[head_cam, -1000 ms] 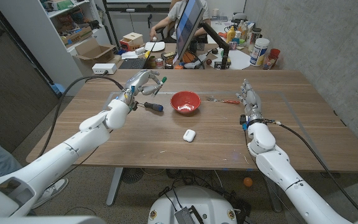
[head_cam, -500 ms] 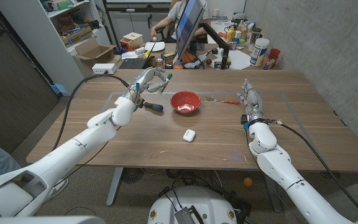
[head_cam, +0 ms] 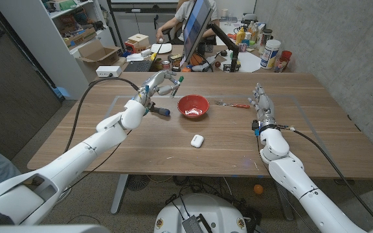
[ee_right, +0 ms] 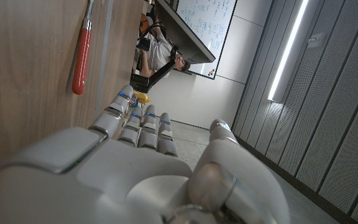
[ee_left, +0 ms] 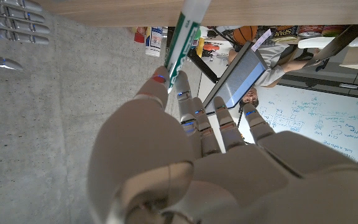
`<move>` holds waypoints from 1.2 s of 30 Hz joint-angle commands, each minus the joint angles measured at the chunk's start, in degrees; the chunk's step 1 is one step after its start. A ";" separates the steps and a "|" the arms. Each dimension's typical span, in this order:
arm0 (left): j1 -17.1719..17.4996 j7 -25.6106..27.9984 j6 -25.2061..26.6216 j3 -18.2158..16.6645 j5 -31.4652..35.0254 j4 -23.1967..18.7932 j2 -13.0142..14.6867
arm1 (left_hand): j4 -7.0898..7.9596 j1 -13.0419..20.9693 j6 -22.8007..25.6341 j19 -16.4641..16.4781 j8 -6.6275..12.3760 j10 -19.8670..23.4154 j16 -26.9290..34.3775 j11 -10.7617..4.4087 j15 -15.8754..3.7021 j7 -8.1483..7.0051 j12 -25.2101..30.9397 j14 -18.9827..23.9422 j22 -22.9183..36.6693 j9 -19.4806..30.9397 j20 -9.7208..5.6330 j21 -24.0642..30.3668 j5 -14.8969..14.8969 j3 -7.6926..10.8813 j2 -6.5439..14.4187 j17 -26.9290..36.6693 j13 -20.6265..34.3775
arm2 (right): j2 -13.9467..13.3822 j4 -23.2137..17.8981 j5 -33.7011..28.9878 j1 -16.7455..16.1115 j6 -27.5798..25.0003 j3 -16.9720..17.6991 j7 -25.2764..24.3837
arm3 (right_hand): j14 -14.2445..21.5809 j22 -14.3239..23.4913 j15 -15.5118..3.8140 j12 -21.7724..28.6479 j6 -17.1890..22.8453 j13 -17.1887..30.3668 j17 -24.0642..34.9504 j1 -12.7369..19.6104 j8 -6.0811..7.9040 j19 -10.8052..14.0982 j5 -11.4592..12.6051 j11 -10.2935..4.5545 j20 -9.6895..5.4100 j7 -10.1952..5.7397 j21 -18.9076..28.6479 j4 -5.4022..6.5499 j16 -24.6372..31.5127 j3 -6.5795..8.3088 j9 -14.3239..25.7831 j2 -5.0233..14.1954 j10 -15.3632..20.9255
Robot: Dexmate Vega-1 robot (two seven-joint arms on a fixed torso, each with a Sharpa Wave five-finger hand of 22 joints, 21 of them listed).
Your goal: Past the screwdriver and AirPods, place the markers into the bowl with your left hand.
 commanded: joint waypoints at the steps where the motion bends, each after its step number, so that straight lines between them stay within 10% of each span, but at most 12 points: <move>1: -1.93 -0.66 0.26 1.51 0.08 1.99 -1.43 | -0.13 2.41 5.93 -0.41 4.47 0.53 -0.18 -0.67 -0.37 -5.73 -0.25 0.03 0.32 1.31 0.41 -0.10 0.03 -0.25 2.87 0.18 0.20 | 0.10 0.14 0.11 -0.43 0.51 0.28 -0.22 | 0.57 0.23 0.06 -0.04 0.29 0.08 -0.06 -0.08 -0.23 0.05 0.24 -0.02 0.15 -0.19 -0.16 -0.31 0.18 0.19 0.13 -0.68 0.60; 36: -8.35 -4.51 1.08 8.41 -0.78 9.50 -8.84 | -0.18 2.38 6.04 -0.72 4.52 0.78 -0.25 -0.89 -0.48 -5.83 -0.77 -0.01 0.33 0.72 0.41 -0.10 0.00 -0.75 2.84 0.18 0.96 | 0.14 2.18 1.17 -0.22 2.79 1.39 0.92 | 0.54 0.23 0.03 -0.06 0.33 0.08 -0.08 -0.15 -0.22 0.08 0.27 0.10 0.14 -0.27 -0.17 -0.49 0.14 0.21 0.13 -0.63 0.56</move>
